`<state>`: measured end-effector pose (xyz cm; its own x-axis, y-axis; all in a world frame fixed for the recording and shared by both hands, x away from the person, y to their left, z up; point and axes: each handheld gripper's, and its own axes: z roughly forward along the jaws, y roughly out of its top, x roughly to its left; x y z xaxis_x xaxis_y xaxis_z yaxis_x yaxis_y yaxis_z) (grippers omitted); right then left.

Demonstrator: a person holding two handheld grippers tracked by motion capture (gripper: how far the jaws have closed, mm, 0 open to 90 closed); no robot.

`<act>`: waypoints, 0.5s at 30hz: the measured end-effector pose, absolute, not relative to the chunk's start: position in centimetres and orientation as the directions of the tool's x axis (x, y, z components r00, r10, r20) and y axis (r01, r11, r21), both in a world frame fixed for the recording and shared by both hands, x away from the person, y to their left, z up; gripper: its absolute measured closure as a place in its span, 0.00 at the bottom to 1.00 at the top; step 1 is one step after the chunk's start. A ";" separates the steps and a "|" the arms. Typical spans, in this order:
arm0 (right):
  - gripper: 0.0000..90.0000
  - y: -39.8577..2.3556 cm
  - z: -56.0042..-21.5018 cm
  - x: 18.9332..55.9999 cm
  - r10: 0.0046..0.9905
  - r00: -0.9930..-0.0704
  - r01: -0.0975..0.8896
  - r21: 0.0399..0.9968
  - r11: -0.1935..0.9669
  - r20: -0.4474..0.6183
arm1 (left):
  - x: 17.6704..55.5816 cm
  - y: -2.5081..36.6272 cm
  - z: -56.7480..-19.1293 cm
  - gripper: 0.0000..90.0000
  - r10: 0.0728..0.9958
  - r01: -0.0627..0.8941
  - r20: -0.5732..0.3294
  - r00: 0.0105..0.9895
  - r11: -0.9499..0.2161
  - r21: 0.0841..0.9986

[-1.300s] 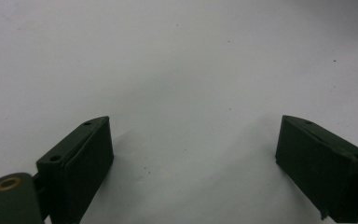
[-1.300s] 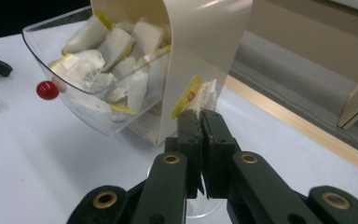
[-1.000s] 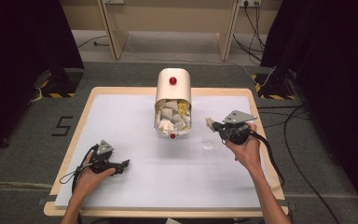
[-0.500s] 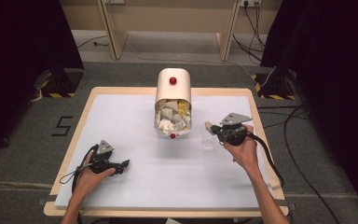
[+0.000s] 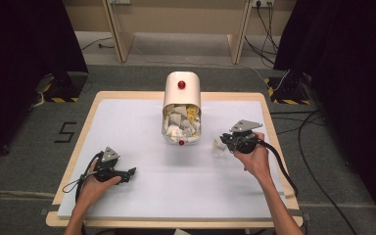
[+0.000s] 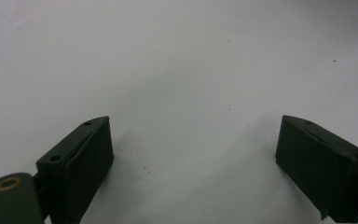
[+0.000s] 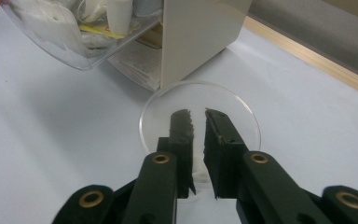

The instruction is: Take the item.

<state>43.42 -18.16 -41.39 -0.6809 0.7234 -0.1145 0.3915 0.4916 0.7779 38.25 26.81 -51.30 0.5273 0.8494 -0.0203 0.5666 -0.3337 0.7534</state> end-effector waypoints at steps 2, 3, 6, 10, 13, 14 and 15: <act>0.81 -18.1 -41.3 43.4 0.723 -0.681 0.381 0.786 0.487 -0.118 | 38.2 26.8 -51.3 0.11 0.850 0.567 -0.020 0.527 -0.334 0.753; 0.81 -18.1 -41.3 43.4 0.723 -0.681 0.381 0.786 0.487 -0.118 | 38.2 26.8 -51.3 0.11 0.850 0.567 -0.020 0.527 -0.334 0.753; 0.66 -17.9 -40.7 43.2 0.734 -0.665 0.357 0.806 0.472 -0.136 | 38.3 26.8 -51.3 0.11 0.849 0.567 -0.020 0.527 -0.334 0.753; 0.60 -17.9 -40.3 43.0 0.737 -0.664 0.348 0.819 0.457 -0.129 | 38.3 26.8 -51.3 0.11 0.849 0.567 -0.021 0.527 -0.334 0.753; 0.54 -18.0 -40.0 42.9 0.742 -0.655 0.343 0.819 0.459 -0.141 | 38.2 26.8 -51.3 0.11 0.850 0.567 -0.020 0.527 -0.334 0.753; 0.52 -18.0 -39.9 42.9 0.746 -0.651 0.347 0.821 0.454 -0.138 | 38.3 26.8 -51.3 0.11 0.849 0.566 -0.020 0.528 -0.334 0.753; 0.50 -18.0 -39.9 42.9 0.752 -0.646 0.349 0.823 0.448 -0.135 | 38.2 26.8 -51.3 0.11 0.849 0.567 -0.020 0.527 -0.334 0.753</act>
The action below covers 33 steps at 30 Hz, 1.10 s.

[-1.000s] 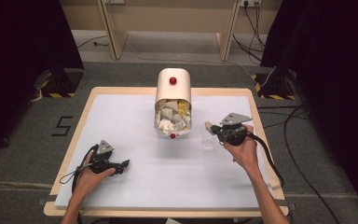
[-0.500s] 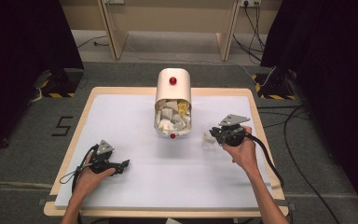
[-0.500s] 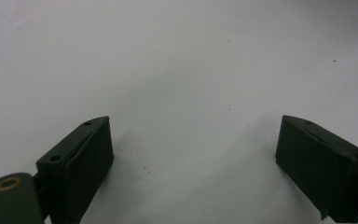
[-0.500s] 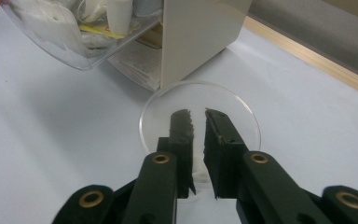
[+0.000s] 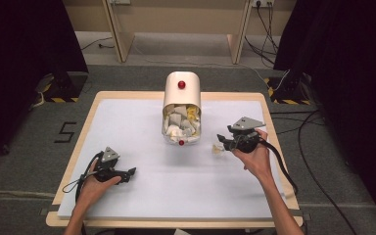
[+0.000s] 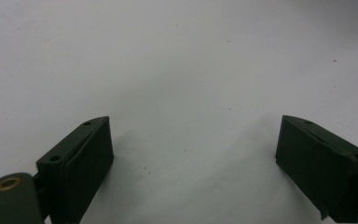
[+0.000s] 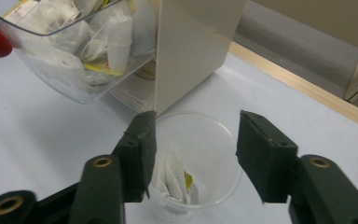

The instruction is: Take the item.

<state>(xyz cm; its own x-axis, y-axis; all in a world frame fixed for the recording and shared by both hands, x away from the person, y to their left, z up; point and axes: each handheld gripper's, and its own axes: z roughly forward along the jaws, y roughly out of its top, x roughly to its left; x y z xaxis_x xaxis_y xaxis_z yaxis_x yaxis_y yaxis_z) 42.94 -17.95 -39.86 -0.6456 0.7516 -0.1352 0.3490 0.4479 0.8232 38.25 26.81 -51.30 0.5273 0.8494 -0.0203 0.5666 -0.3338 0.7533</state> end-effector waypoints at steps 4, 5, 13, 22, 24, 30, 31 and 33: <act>0.44 -17.7 -39.7 42.8 0.752 -0.649 0.350 0.834 0.426 -0.112 | 38.2 26.8 -51.3 0.11 0.849 0.566 -0.020 0.527 -0.334 0.754; 0.42 -17.6 -39.7 42.8 0.750 -0.652 0.348 0.836 0.423 -0.108 | 38.2 26.8 -51.3 0.11 0.849 0.567 -0.020 0.527 -0.334 0.753; 0.34 -16.8 -39.5 42.0 0.748 -0.657 0.350 0.839 0.417 -0.098 | 38.2 26.8 -51.3 0.11 0.850 0.566 -0.020 0.527 -0.334 0.754; 0.30 -16.8 -40.1 41.4 0.740 -0.662 0.340 0.830 0.442 -0.123 | 38.2 26.8 -51.3 0.11 0.849 0.567 -0.020 0.527 -0.334 0.753; 0.28 -17.0 -40.2 41.2 0.742 -0.658 0.348 0.824 0.446 -0.124 | 38.2 26.8 -51.3 0.11 0.850 0.566 -0.020 0.527 -0.334 0.753; 0.25 -17.7 -40.7 40.9 0.754 -0.646 0.357 0.825 0.438 -0.121 | 38.2 26.8 -51.3 0.11 0.850 0.567 -0.020 0.527 -0.334 0.753; 0.25 -18.0 -40.8 40.8 0.757 -0.643 0.358 0.827 0.433 -0.118 | 38.2 26.8 -51.3 0.11 0.849 0.567 -0.020 0.527 -0.334 0.753; 0.24 -18.5 -40.8 40.6 0.761 -0.640 0.360 0.831 0.425 -0.112 | 38.2 26.8 -51.3 0.11 0.849 0.567 -0.020 0.527 -0.334 0.753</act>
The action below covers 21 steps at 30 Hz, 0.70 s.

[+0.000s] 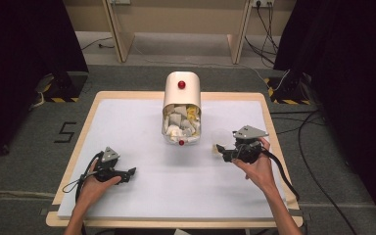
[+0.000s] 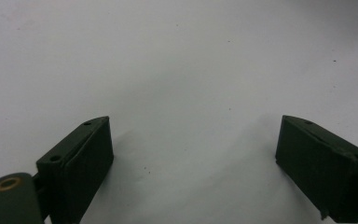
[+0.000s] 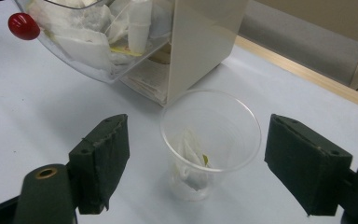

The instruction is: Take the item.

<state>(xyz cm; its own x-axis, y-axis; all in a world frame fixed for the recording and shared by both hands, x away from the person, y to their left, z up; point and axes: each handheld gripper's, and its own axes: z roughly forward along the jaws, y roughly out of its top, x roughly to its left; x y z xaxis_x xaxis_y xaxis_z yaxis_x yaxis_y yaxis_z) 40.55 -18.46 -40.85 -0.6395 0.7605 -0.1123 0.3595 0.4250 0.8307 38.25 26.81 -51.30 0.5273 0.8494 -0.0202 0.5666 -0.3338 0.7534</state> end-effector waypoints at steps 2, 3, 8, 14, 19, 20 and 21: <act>0.23 -18.6 -40.9 40.5 0.764 -0.636 0.359 0.833 0.420 -0.110 | 38.2 26.8 -51.3 0.11 0.849 0.567 -0.020 0.527 -0.334 0.753; 0.23 -18.7 -41.0 40.5 0.766 -0.633 0.361 0.834 0.417 -0.109 | 38.2 26.8 -51.3 0.11 0.849 0.567 -0.020 0.527 -0.334 0.753; 0.21 -19.4 -41.3 40.2 0.770 -0.630 0.365 0.836 0.410 -0.103 | 38.2 26.8 -51.3 0.11 0.850 0.567 -0.020 0.527 -0.334 0.753; 0.20 -20.2 -42.0 40.0 0.776 -0.625 0.386 0.830 0.403 -0.086 | 38.2 26.8 -51.3 0.11 0.850 0.567 -0.020 0.527 -0.334 0.753; 0.20 -20.4 -42.4 40.0 0.779 -0.621 0.386 0.832 0.397 -0.083 | 38.2 26.8 -51.3 0.11 0.849 0.567 -0.020 0.527 -0.334 0.753; 0.19 -20.4 -42.5 40.0 0.778 -0.623 0.388 0.831 0.398 -0.082 | 38.3 26.8 -51.3 0.11 0.849 0.567 -0.020 0.527 -0.334 0.753; 0.19 -20.4 -42.5 40.0 0.778 -0.623 0.388 0.831 0.398 -0.082 | 38.3 26.8 -51.3 0.11 0.849 0.567 -0.020 0.527 -0.334 0.753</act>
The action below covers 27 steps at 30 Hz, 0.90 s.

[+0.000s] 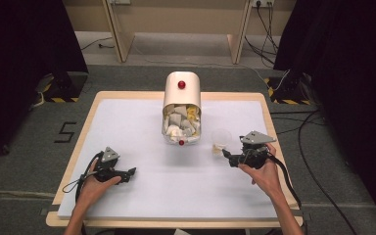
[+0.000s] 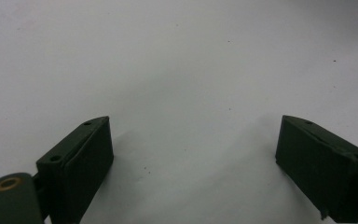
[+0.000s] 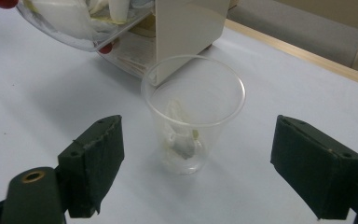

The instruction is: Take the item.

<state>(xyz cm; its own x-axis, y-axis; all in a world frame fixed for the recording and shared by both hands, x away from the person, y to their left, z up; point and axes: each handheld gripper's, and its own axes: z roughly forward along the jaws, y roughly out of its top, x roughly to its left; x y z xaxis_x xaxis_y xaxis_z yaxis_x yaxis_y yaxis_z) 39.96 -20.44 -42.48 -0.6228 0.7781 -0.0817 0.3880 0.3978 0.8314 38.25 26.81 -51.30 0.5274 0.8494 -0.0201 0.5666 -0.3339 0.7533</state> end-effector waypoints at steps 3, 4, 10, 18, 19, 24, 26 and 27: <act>0.19 -20.4 -42.6 40.0 0.780 -0.620 0.389 0.829 0.403 -0.088 | 38.2 26.8 -51.3 0.11 0.850 0.567 -0.020 0.527 -0.334 0.753; 0.19 -20.4 -42.6 40.0 0.780 -0.620 0.389 0.829 0.403 -0.088 | 38.2 26.8 -51.3 0.11 0.850 0.567 -0.020 0.527 -0.334 0.753; 0.19 -20.3 -42.8 39.9 0.777 -0.622 0.385 0.829 0.406 -0.091 | 38.2 26.8 -51.3 0.11 0.850 0.566 -0.019 0.527 -0.334 0.753; 0.20 -20.8 -43.7 39.6 0.781 -0.619 0.388 0.834 0.393 -0.080 | 38.2 26.8 -51.3 0.11 0.850 0.567 -0.020 0.527 -0.334 0.753; 0.20 -20.8 -43.8 39.5 0.781 -0.619 0.388 0.832 0.396 -0.083 | 38.2 26.8 -51.3 0.11 0.850 0.567 -0.020 0.527 -0.334 0.753; 0.21 -21.0 -44.5 39.2 0.778 -0.623 0.393 0.827 0.402 -0.082 | 38.2 26.8 -51.3 0.11 0.850 0.566 -0.019 0.527 -0.334 0.753; 0.21 -21.1 -44.7 39.1 0.781 -0.620 0.399 0.826 0.399 -0.077 | 38.2 26.8 -51.3 0.11 0.850 0.566 -0.019 0.527 -0.334 0.754; 0.21 -21.2 -44.8 39.1 0.780 -0.620 0.398 0.826 0.401 -0.080 | 38.2 26.8 -51.3 0.11 0.850 0.566 -0.019 0.527 -0.334 0.753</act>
